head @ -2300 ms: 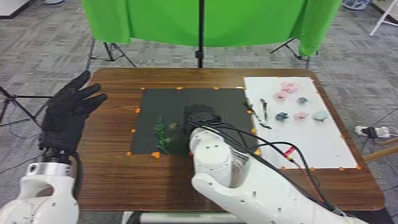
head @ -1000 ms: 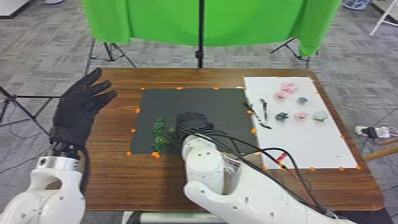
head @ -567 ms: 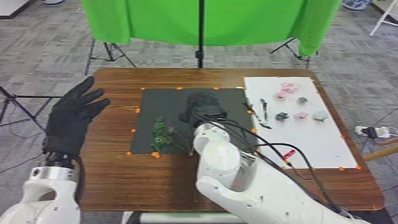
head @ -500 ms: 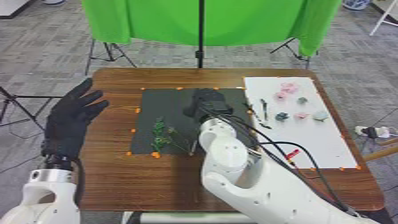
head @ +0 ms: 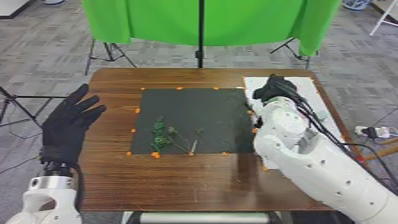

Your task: Arrange flowers

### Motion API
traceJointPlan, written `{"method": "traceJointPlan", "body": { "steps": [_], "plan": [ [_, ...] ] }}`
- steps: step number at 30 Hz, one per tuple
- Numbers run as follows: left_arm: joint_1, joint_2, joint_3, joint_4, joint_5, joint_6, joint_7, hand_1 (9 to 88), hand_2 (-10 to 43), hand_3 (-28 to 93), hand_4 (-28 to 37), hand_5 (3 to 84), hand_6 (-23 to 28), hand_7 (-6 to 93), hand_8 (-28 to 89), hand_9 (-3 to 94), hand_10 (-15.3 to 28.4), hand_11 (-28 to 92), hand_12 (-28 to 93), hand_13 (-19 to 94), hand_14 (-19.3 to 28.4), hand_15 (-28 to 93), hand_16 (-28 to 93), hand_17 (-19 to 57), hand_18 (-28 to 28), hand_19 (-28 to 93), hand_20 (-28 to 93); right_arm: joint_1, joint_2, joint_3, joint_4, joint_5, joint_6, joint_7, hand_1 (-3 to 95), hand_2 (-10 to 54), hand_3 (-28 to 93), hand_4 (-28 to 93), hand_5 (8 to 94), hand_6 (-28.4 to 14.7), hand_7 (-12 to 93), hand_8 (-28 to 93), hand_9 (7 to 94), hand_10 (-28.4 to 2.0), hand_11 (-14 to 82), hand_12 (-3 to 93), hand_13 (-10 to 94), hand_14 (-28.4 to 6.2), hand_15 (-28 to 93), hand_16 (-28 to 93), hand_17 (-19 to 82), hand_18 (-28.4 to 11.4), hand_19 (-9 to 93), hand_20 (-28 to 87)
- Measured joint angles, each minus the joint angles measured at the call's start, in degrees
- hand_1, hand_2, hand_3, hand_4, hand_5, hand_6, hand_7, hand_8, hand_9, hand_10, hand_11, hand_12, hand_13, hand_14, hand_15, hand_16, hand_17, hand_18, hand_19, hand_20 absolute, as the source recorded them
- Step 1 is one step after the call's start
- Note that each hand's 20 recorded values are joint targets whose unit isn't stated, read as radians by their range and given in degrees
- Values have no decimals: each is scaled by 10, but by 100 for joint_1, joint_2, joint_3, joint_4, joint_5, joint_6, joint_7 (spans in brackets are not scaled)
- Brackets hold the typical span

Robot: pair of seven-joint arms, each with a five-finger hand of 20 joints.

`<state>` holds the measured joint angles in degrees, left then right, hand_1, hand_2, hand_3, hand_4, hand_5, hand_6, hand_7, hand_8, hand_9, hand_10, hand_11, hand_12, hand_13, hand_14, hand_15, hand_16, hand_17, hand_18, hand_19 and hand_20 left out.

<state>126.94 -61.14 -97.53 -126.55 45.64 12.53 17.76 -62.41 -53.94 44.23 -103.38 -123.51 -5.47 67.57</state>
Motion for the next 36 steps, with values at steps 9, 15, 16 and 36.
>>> {"method": "traceJointPlan", "body": {
  "steps": [9, 15, 16, 36],
  "plan": [
    [-12, 16, 14, -1, -16, 5, 21, 191, 72, 769, -283, 353, 60, 134, -104, 321, 175, 244, 115, 228, 242, 516, -69, -100, 260, 532, 126, 15, -90, 154, 387, 327, -890, 75, 332, -77, 715, -234, 583, -95, 163, -114, 666, -216, 399, 171, 697, -144, 689, 109, 445, -224, 932, 191],
    [-37, 13, 5, -1, -16, 8, 5, 193, 72, 770, -283, 354, 61, 135, -104, 323, 177, 248, 115, 229, 243, 516, -70, -99, 259, 531, 126, -78, -218, 131, 444, 315, -892, 29, 330, -86, 707, -241, 567, -81, 142, -116, 659, -216, 411, 171, 696, -140, 702, 110, 446, -225, 932, 212],
    [-43, 8, 5, -1, -16, 8, -3, 193, 72, 770, -283, 353, 61, 135, -104, 323, 177, 248, 114, 229, 243, 515, -70, -99, 259, 531, 126, -78, -233, 105, 476, 315, -893, 27, 328, -87, 705, -242, 565, -81, 140, -115, 656, -217, 414, 172, 694, -140, 706, 111, 446, -225, 932, 214],
    [-145, -29, 19, 15, -10, -9, -29, 195, 73, 771, -283, 352, 61, 137, -105, 324, 177, 250, 114, 230, 243, 518, -70, -99, 258, 529, 128, 786, -543, -1037, 1528, 194, -1082, 174, 518, -95, 589, -281, 786, -14, 196, 2, 700, -163, 577, 206, 743, -97, 729, 134, 479, -204, 932, 287]
  ]
}}
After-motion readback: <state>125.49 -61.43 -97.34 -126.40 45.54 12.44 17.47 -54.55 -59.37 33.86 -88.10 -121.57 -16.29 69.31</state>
